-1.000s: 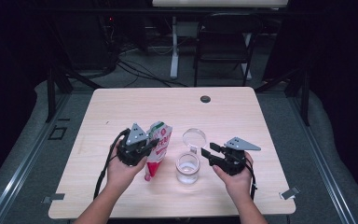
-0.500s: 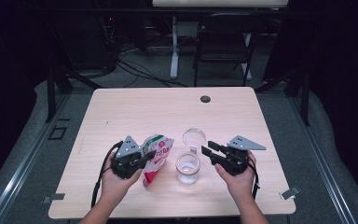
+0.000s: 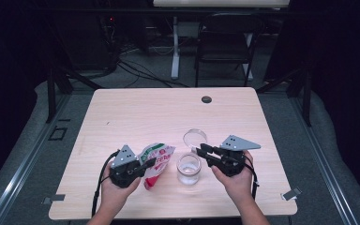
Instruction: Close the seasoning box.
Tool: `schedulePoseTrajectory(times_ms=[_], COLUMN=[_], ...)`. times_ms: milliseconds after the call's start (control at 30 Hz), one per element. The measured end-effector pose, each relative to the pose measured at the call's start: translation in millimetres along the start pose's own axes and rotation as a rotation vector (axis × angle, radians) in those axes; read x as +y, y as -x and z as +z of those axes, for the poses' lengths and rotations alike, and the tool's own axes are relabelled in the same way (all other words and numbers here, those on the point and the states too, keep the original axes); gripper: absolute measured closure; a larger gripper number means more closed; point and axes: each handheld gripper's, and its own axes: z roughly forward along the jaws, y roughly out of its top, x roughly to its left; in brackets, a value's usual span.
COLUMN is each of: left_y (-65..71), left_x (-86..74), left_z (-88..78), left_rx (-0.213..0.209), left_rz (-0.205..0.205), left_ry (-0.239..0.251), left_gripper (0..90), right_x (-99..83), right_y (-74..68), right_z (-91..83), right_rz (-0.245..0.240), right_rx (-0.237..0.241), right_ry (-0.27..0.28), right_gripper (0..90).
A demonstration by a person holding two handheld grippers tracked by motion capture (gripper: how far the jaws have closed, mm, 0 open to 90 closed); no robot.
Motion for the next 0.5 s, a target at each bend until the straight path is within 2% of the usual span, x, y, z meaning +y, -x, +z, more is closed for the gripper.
schedulePoseTrajectory(times_ms=[167,367,500], left_y=[4.3,9.7,12.4], left_x=[-0.6,-0.1,-0.2], left_z=[3.5,9.7,13.1], left_rx=[-0.002,-0.017,-0.024], left_rz=[0.008,0.017,0.019], left_ry=[-0.001,-0.008,-0.006], left_gripper=[89.7,89.6,89.5], right_x=[5.8,12.1,15.3], right_y=[-7.5,-17.9,-24.3], right_z=[10.4,20.2,25.3], right_rz=[-0.033,-0.074,-0.101], right_rx=[0.031,0.061,0.096], right_ry=[-0.028,-0.05,-0.051], right_gripper=[78.1,78.4,77.9])
